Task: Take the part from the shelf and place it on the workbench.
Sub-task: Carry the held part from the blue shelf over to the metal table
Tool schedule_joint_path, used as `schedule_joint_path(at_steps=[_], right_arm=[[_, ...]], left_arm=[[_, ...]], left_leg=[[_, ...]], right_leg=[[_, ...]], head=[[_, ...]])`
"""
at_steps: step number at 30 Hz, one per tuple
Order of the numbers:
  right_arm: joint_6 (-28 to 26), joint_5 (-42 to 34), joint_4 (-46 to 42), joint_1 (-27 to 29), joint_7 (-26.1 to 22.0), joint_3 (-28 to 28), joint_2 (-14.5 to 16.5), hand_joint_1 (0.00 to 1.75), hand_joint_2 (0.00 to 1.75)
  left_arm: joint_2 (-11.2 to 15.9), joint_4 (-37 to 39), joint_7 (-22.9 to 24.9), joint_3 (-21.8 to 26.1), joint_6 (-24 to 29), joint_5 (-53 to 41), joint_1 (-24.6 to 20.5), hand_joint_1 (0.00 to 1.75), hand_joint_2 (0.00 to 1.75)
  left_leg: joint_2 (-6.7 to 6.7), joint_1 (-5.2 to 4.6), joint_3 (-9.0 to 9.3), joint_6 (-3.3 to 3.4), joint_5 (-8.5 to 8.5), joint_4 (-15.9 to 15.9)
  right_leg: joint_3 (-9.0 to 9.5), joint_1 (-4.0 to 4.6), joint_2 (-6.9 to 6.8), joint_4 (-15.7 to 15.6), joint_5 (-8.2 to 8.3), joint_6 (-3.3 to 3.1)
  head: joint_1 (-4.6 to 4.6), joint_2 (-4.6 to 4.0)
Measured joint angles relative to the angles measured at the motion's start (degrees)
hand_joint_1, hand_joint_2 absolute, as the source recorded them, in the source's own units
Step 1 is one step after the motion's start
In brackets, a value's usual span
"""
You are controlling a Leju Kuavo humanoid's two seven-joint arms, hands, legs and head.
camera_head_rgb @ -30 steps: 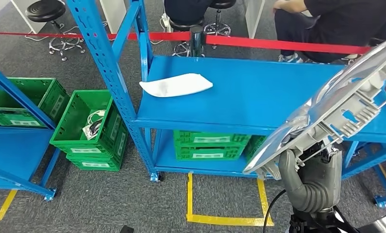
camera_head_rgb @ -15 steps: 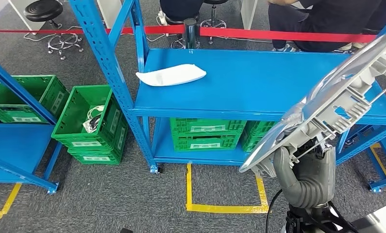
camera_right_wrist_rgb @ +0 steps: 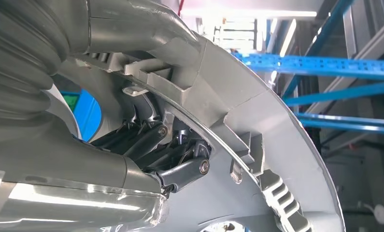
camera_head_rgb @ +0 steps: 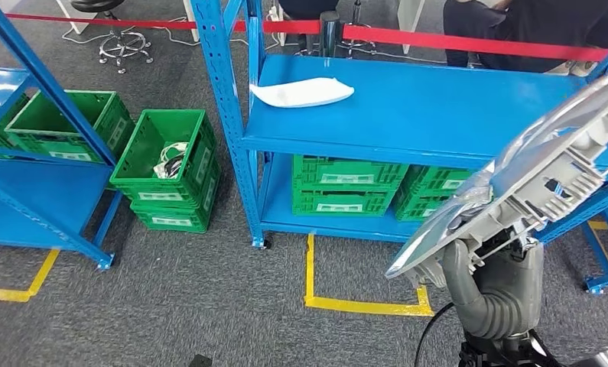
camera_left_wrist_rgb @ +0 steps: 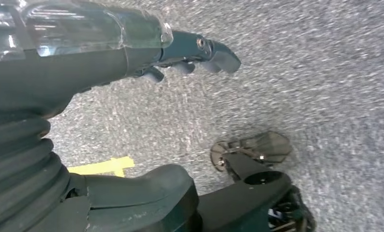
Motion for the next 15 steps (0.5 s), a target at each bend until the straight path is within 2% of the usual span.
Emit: schedule_joint_path(at_steps=[1, 2, 4, 5, 6, 7, 8, 9, 10, 11, 12, 13, 15], right_arm=[[0.0, 0.0, 0.0, 0.0, 0.0, 0.0, 0.0, 1.75, 1.75], [-0.1, 0.0, 0.0, -0.1, 0.0, 0.0, 0.0, 1.75, 1.75], [-0.1, -0.3, 0.1, -0.1, -0.2, 0.0, 0.0, 1.75, 1.75], [-0.1, -0.6, 0.1, 0.0, -0.4, 0.0, 0.0, 1.75, 1.75], [-0.2, -1.0, 0.2, 0.0, -0.7, 0.0, 0.1, 1.75, 1.75], [-0.3, -1.6, 0.4, 0.1, -1.2, 0.0, 0.3, 1.75, 1.75], [-0.4, -2.0, 0.6, 0.2, -1.7, 0.0, 0.4, 1.75, 1.75], [-0.5, -2.2, 0.8, 0.3, -2.2, 0.1, 0.6, 1.75, 1.75], [-0.7, -2.3, 1.0, 0.4, -2.7, 0.1, 0.8, 1.75, 1.75], [-1.0, -2.3, 1.2, 0.6, -3.0, 0.2, 1.0, 1.75, 1.75], [-1.2, -2.3, 1.4, 0.7, -3.3, 0.2, 1.2, 1.75, 1.75], [-1.5, -2.3, 1.6, 0.9, -3.5, 0.3, 1.3, 1.75, 1.75], [-1.9, -2.2, 1.8, 1.1, -3.6, 0.3, 1.5, 1.75, 1.75]], left_arm=[[0.0, 0.0, 0.0, 0.0, 0.1, 0.0, 0.0, 0.0, 1.75], [0.0, 0.0, -0.1, 0.0, 0.2, -0.1, 0.0, 0.0, 1.75], [0.2, 0.0, -0.2, 0.0, 0.6, -0.1, 0.0, 0.0, 1.75], [0.4, 0.0, -0.3, 0.0, 0.8, 0.0, 0.0, 0.0, 1.75], [0.6, 0.0, -0.4, 0.0, 1.1, 0.0, 0.1, 0.0, 1.75], [0.8, 0.0, -0.5, 0.0, 1.3, 0.2, 0.1, 0.0, 1.75], [1.0, 0.0, -0.5, 0.0, 1.6, 0.4, 0.1, 0.0, 1.75], [1.1, 0.0, -0.6, 0.0, 1.8, 0.7, 0.1, 0.0, 1.75], [1.3, 0.0, -0.6, 0.1, 1.9, 1.0, 0.1, 0.0, 1.75], [1.5, 0.0, -0.7, 0.1, 2.1, 1.4, 0.1, 0.0, 1.75], [1.7, 0.0, -0.7, 0.2, 2.1, 1.7, 0.1, 0.0, 1.75], [1.9, 0.0, -0.7, 0.3, 2.2, 1.9, 0.1, 0.0, 1.75], [2.4, 0.0, -0.7, 0.3, 2.2, 2.0, 0.1, 0.0, 1.75]], left_leg=[[0.07, -0.1, -0.36, -0.26, 0.59, 0.0], [0.21, -0.17, -0.7, -0.53, 1.11, 0.0], [0.49, -0.13, -1.52, -1.16, 1.79, 0.1], [0.51, -0.07, -2.03, -1.46, 1.05, 0.7], [0.42, 0.02, -2.72, -1.76, -0.7, 2.2], [0.28, 0.16, -3.61, -2.01, -3.3, 4.8], [0.12, 0.25, -4.71, -2.23, -6.16, 8.4], [0.04, 0.31, -5.76, -2.41, -8.3, 12.4], [0.0, 0.32, -6.37, -2.52, -9.15, 15.5], [-0.01, 0.31, -6.16, -2.54, -8.74, 17.0], [-0.01, 0.29, -4.83, -2.43, -7.42, 16.2], [-0.04, 0.24, -2.3, -2.15, -5.85, 13.0], [-0.09, 0.05, 3.36, -1.28, -4.57, 4.6]], right_leg=[[2.58, 0.18, 0.08, -4.0, -0.42, -0.37], [4.0, 0.36, 0.15, -6.6, -0.95, -0.66], [3.8, 0.39, 0.1, -8.0, -0.95, -1.18], [3.27, 0.33, 0.01, -8.1, -0.63, -1.54], [2.76, 0.26, -0.11, -8.2, -0.19, -1.93], [2.25, 0.21, -0.22, -8.2, 0.3, -2.28], [1.69, 0.3, -0.26, -8.1, 0.74, -2.5], [1.1, 0.42, -0.31, -8.0, 1.2, -2.62], [0.49, 0.53, -0.36, -7.8, 1.6, -2.62], [-0.13, 0.64, -0.4, -7.5, 1.94, -2.61], [-0.69, 0.74, -0.43, -7.2, 2.17, -2.56], [-1.15, 0.83, -0.45, -6.9, 2.3, -2.5], [-1.83, 1.02, -0.56, -6.2, 2.42, -2.34]], head=[[0.06, 0.0], [0.06, 0.0], [-0.02, 0.0], [-0.16, 0.0], [-0.45, 0.0], [-0.88, 0.0], [-1.33, 0.0], [-1.75, 0.0], [-2.04, 0.0], [-2.28, 0.0], [-2.5, 0.0], [-2.71, 0.0], [-3.0, 0.0]])
